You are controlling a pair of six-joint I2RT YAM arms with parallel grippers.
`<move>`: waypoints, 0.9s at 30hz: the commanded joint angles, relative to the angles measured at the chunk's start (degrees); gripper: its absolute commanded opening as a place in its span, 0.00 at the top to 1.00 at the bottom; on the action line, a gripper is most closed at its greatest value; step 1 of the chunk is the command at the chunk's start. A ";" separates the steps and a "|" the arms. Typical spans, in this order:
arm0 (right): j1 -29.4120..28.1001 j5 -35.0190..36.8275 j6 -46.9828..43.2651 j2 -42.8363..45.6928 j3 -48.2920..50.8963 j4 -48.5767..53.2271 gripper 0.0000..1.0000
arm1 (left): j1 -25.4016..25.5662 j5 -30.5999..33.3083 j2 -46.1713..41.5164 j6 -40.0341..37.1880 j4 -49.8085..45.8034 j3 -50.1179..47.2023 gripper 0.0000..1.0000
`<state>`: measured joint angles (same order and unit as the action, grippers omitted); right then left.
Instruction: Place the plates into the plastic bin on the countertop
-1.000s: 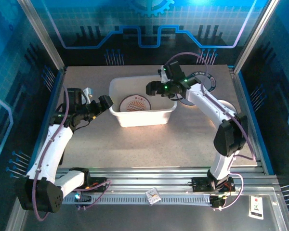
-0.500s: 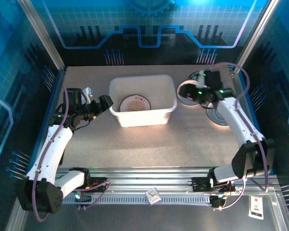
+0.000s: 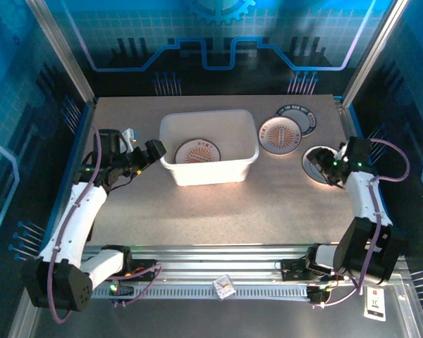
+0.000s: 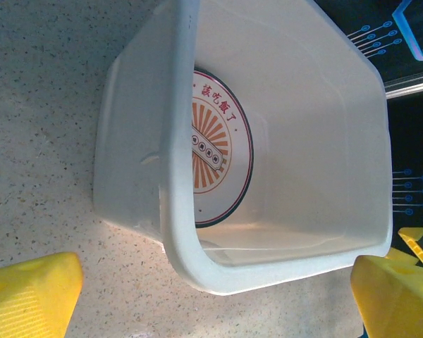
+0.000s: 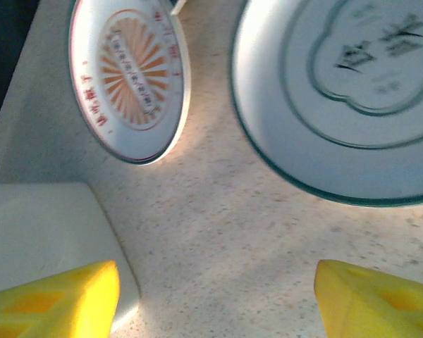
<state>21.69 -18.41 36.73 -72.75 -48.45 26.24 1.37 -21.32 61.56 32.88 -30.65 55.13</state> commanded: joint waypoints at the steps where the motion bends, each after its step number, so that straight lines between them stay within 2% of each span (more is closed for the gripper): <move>1: 4.30 -3.64 3.08 -0.73 3.25 -4.39 0.27 | 0.39 -1.44 0.87 -0.36 1.22 -0.61 0.01; 9: 13.49 -8.99 5.89 -6.63 8.41 -11.28 0.30 | 0.39 -1.41 2.10 0.07 3.57 -1.30 0.01; 27: 14.08 -7.32 9.72 -15.91 7.77 -18.59 0.38 | 0.30 -1.27 4.88 -0.10 5.34 -2.13 0.01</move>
<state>35.11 -25.15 45.08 -87.77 -40.49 10.68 1.37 -21.52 66.02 32.99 -26.61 53.80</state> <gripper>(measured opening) 0.621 0.988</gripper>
